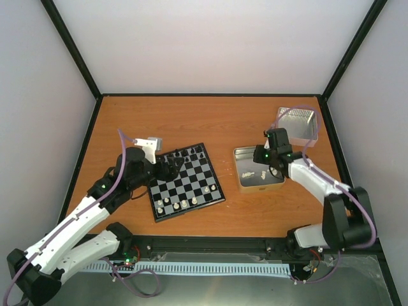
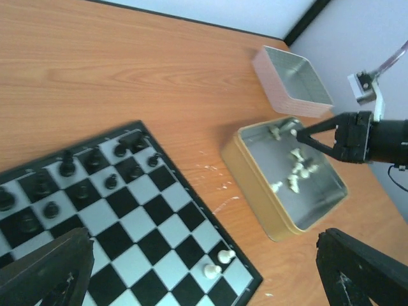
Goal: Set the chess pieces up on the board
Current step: Pick up the chess piece from the storage box, then place the chess piece on the chessboard.
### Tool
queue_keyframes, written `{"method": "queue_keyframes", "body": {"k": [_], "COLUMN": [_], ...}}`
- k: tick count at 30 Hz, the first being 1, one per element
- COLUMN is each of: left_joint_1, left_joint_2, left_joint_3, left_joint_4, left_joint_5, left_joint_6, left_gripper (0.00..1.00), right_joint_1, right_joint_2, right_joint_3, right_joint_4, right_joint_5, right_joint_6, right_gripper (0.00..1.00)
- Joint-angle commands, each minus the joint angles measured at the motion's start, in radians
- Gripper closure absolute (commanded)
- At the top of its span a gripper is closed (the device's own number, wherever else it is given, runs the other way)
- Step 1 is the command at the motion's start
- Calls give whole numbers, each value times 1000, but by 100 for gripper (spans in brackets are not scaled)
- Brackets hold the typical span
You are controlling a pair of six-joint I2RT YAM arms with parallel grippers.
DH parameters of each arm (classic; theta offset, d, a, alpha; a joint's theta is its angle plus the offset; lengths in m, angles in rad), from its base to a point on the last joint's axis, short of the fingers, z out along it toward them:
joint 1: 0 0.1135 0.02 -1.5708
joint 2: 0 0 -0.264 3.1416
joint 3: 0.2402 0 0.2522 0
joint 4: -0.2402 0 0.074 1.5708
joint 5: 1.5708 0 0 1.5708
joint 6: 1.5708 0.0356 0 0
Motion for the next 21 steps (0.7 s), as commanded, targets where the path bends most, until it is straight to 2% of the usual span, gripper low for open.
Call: {"method": "queue_keyframes", "body": {"k": [1,5,7,11,15,17,21], "left_joint_1": [5,5,5,5,5,5,5], "left_joint_2": [64,132,158,195,225,231,234], "left_joint_3": [38,83,81,66,91,81,47], "left_joint_4": [105,179,286,476,516,546,585], "left_joint_5": [203,349,455,602,642,660,652], "left_joint_6": [-28,-144,-219,-344,-401,-436,-472], "left_gripper": [4,4,4,6,12,19,40], "right_joint_1": [13,45,75,154,234,264,302], "right_joint_2": [-161,-283,-333,-364,-356,-346,-313], "right_joint_3": [-63,-90,-85,-47,-10,5,20], "right_joint_4": [75,190,230,275,309,330,398], "right_joint_5": [-304,-589,-664,-746,-758,-769,-792], "right_joint_6": [-34,-57,-56,-55,-45,-41,-16], "right_gripper": [89,88,88,87,86,86,85]}}
